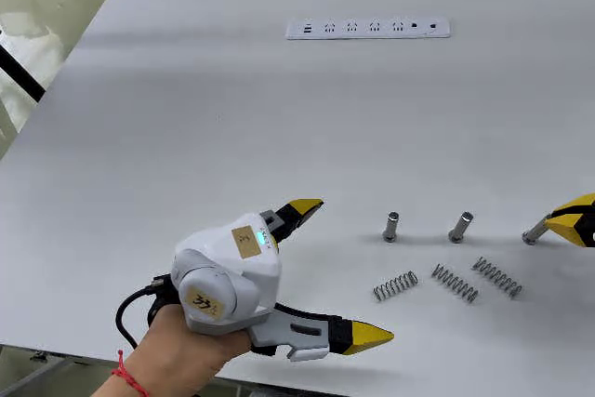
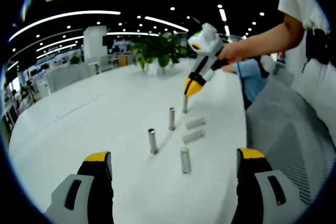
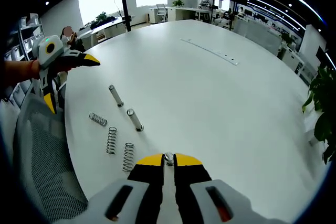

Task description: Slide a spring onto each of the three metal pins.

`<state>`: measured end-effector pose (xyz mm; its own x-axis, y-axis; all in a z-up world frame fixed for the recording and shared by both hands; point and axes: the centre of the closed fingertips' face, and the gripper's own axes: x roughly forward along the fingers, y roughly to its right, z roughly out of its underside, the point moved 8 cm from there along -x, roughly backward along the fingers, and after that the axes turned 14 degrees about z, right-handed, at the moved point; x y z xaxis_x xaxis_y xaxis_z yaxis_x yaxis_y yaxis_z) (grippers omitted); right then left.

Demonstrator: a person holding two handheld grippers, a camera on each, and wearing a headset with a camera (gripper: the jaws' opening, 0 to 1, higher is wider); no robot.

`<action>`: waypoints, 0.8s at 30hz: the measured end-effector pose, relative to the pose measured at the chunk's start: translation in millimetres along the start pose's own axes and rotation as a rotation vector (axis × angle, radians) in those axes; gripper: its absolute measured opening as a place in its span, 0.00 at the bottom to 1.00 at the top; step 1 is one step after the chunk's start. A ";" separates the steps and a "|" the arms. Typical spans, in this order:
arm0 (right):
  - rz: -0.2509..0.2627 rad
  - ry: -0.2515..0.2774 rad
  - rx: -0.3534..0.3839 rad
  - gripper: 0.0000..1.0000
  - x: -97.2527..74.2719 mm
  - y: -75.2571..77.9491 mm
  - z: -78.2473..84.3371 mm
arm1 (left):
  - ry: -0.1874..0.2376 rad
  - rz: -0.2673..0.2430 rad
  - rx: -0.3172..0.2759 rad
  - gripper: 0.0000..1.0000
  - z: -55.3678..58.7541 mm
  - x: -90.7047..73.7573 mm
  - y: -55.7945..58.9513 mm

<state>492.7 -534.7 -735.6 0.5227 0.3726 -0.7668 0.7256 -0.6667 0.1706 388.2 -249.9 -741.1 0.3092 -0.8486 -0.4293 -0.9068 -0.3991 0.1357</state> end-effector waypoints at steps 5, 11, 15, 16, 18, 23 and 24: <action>0.000 0.003 0.003 0.08 0.5 0.1 -0.2 | 0.000 0.000 -0.002 1.00 0.6 -0.6 0.3; 0.001 0.007 0.008 0.09 0.6 0.5 -0.7 | 0.002 -0.001 -0.001 1.00 0.0 -0.7 0.1; 0.002 0.011 0.010 0.09 0.3 0.4 -1.7 | 0.002 -0.001 0.000 1.00 -0.2 -0.5 0.0; 0.001 0.011 0.012 0.09 0.3 0.2 -1.9 | 0.002 0.000 -0.001 1.00 -0.1 -0.5 0.1; 0.001 0.011 0.010 0.09 0.3 -0.2 -2.0 | 0.002 0.000 0.000 1.00 -0.1 -0.5 0.4; -0.003 0.013 0.010 0.10 -0.4 -1.4 -2.0 | 0.001 0.000 0.000 1.00 0.5 -1.0 1.0; -0.003 0.014 0.010 0.11 -0.6 -1.5 -2.1 | 0.000 0.000 0.000 1.00 0.4 -1.1 1.0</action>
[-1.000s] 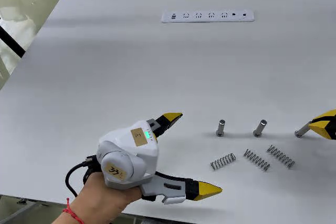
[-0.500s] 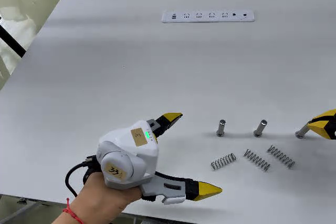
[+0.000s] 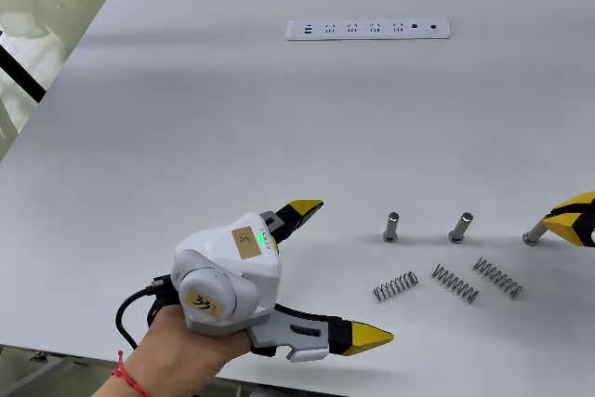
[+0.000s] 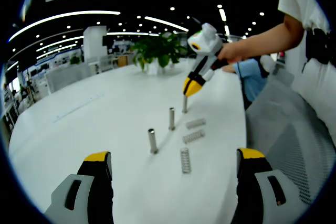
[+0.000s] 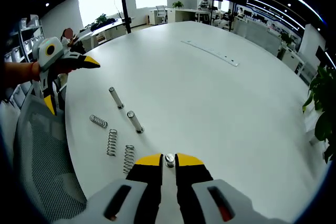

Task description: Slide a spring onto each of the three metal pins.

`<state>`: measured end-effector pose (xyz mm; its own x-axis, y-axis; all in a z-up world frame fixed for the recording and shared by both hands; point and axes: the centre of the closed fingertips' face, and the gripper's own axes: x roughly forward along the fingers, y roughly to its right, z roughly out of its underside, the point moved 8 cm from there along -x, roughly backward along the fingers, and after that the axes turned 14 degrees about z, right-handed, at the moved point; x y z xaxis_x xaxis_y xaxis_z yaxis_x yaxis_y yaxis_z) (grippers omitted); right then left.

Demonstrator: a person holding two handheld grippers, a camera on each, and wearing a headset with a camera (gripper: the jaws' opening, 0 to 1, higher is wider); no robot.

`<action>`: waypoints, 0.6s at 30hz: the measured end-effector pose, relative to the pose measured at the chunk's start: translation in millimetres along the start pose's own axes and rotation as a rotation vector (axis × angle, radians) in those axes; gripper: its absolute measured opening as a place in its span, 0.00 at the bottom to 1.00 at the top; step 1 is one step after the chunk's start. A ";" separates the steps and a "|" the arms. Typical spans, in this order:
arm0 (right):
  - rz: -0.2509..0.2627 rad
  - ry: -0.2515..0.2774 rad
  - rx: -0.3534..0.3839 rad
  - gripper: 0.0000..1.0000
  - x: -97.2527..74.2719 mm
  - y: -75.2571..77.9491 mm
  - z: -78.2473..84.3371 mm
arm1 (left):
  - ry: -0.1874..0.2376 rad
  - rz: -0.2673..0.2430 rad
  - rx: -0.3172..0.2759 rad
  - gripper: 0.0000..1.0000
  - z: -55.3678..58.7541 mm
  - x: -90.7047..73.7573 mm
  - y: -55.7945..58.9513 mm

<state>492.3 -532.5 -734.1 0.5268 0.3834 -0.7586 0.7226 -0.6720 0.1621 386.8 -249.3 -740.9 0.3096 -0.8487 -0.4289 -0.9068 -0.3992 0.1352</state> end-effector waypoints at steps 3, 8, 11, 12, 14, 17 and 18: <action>0.001 0.005 -0.003 0.13 -1.2 0.0 -0.7 | -0.001 -0.001 0.001 1.00 -0.2 -0.1 -0.1; 0.001 0.017 0.000 0.18 -4.6 0.1 -1.7 | -0.003 0.002 0.005 1.00 -2.0 0.7 0.6; -0.003 0.029 0.007 0.21 -7.8 -0.1 -1.5 | -0.005 0.004 0.006 1.00 -3.0 0.9 1.1; -0.005 0.034 0.011 0.22 -8.9 0.0 -1.4 | -0.005 0.004 0.008 1.00 -3.3 0.8 1.3; -0.005 0.043 0.013 0.24 -11.4 0.5 -0.6 | -0.008 0.005 0.009 1.00 -4.0 0.8 1.8; -0.009 0.057 0.020 0.27 -15.4 0.9 0.6 | -0.012 0.006 0.012 1.00 -5.0 0.5 2.7; -0.012 0.060 0.026 0.28 -17.2 0.9 1.6 | -0.014 0.006 0.014 0.99 -5.3 0.1 3.1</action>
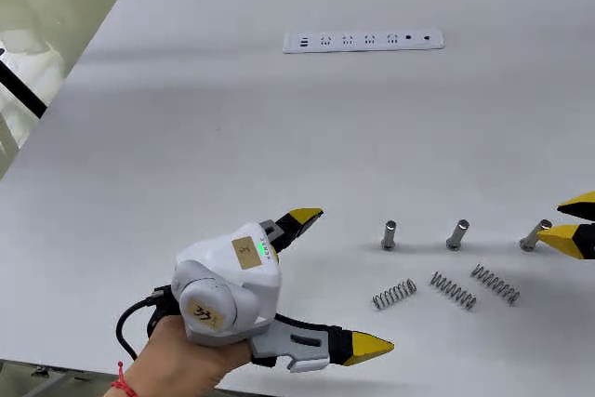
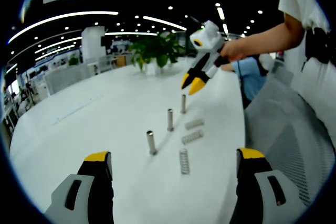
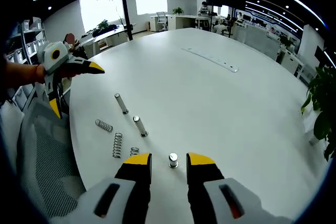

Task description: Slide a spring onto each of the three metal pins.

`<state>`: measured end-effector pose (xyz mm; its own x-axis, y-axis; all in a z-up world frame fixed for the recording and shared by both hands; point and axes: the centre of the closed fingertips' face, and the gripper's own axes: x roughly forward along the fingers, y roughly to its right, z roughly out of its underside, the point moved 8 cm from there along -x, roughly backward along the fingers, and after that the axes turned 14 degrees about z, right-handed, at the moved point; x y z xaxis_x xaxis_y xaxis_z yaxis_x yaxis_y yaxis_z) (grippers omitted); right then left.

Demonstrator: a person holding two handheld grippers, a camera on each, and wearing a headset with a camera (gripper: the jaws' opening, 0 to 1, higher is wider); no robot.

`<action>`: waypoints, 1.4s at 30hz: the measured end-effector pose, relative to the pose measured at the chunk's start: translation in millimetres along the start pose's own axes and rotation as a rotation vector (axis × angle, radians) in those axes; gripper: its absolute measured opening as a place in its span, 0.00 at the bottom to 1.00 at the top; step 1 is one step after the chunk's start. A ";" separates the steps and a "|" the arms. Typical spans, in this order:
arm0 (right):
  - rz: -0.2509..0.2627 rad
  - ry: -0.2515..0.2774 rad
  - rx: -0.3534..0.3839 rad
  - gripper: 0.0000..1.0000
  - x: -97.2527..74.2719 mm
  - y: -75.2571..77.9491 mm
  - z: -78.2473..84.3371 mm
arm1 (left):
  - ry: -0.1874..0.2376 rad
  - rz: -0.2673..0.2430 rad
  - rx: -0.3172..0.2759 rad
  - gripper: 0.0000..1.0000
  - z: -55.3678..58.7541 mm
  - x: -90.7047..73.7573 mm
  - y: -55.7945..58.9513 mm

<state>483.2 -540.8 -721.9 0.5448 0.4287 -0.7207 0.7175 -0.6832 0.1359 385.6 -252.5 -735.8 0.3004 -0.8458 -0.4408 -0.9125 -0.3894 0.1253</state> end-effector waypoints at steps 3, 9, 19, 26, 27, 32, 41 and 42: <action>-0.001 0.008 -0.003 0.33 -4.3 -0.3 2.9 | -0.007 0.000 0.004 0.98 -0.4 -0.6 0.8; -0.007 0.030 -0.009 0.42 -14.1 -0.7 9.4 | -0.015 0.000 0.010 0.98 -2.3 -1.2 2.8; -0.058 0.086 -0.020 0.60 -28.4 -4.9 22.5 | -0.033 -0.005 0.021 0.97 -5.9 -4.0 4.0; -0.104 0.132 -0.027 0.74 -36.7 -7.1 35.1 | -0.054 -0.008 0.020 0.95 -7.2 -4.1 5.1; -0.108 0.140 -0.028 0.75 -37.6 -7.1 36.7 | -0.056 -0.010 0.021 0.94 -7.4 -4.4 4.8; -0.135 0.172 -0.043 0.82 -42.1 -9.3 46.4 | -0.085 -0.018 0.018 0.92 -7.2 -5.5 3.5; -0.172 0.210 -0.051 0.90 -44.7 -13.2 59.9 | -0.179 -0.009 0.004 0.77 -6.5 0.6 0.9; -0.173 0.212 -0.051 0.91 -44.7 -13.3 61.1 | -0.190 -0.006 0.001 0.76 -6.1 1.8 0.8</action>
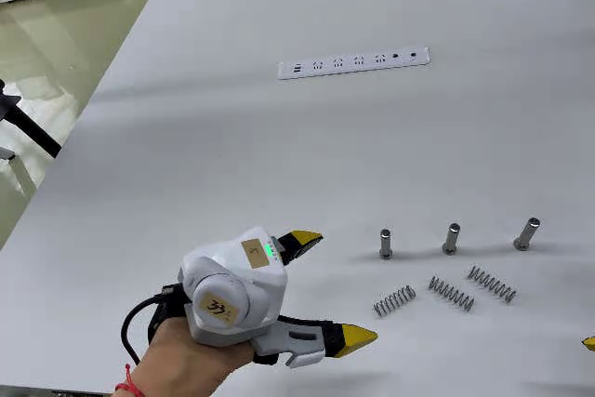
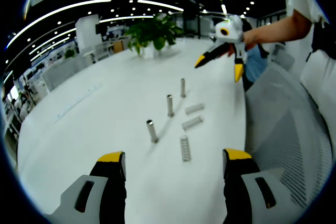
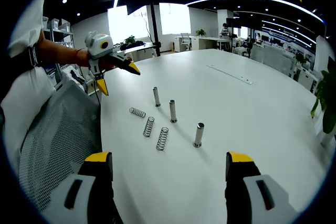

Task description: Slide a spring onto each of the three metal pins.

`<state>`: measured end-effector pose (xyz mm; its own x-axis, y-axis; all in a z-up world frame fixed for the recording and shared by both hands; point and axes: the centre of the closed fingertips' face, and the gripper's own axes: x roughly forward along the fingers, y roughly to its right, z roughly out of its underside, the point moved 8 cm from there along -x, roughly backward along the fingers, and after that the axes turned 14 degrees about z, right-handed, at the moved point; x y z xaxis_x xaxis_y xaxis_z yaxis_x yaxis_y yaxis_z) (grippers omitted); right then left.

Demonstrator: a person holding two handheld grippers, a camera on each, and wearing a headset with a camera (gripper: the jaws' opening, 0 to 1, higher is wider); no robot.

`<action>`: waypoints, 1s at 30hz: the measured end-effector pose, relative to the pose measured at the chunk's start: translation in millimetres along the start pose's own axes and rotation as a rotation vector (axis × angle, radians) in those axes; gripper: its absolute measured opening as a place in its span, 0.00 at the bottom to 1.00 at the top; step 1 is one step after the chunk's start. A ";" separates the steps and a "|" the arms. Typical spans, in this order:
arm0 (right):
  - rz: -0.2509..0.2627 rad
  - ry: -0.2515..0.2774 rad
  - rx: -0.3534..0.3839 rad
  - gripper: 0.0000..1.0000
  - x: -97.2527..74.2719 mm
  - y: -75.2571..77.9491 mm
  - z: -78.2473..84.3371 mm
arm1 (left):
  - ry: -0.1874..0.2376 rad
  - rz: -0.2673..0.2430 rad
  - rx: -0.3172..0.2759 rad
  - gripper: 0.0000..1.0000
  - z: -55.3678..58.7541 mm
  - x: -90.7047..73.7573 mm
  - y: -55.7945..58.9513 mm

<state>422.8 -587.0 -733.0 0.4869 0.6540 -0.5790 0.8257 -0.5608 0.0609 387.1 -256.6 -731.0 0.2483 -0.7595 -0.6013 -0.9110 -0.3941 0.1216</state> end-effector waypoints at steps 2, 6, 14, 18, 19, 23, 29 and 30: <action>-0.005 0.004 -0.001 0.91 -0.4 -0.1 2.6 | -0.027 0.009 -0.015 0.74 0.8 3.2 -0.3; -0.015 0.010 0.001 0.91 -1.2 -1.0 5.0 | -0.063 0.027 -0.037 0.64 1.2 10.1 -0.3; -0.015 0.021 0.010 0.91 -2.5 -0.4 7.5 | -0.155 0.047 -0.088 0.49 4.8 28.8 -1.8; -0.013 0.025 0.017 0.91 -3.0 -0.5 8.5 | -0.219 0.061 -0.107 0.42 7.9 39.5 -0.5; -0.013 0.025 0.018 0.91 -3.0 -0.6 8.8 | -0.230 0.064 -0.104 0.41 8.5 41.6 -0.4; -0.012 0.026 0.023 0.91 -3.4 -1.1 10.4 | -0.267 0.078 -0.111 0.36 10.9 52.7 0.0; -0.010 0.024 0.030 0.90 -3.3 -1.1 12.0 | -0.319 0.092 -0.117 0.28 13.9 63.0 -0.9; -0.009 0.023 0.030 0.90 -3.2 -1.1 12.2 | -0.328 0.094 -0.116 0.26 14.8 64.4 -1.2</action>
<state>416.9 -594.6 -741.2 0.4859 0.6706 -0.5605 0.8217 -0.5691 0.0314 399.3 -297.4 -781.6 0.0296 -0.5962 -0.8023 -0.8769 -0.4008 0.2655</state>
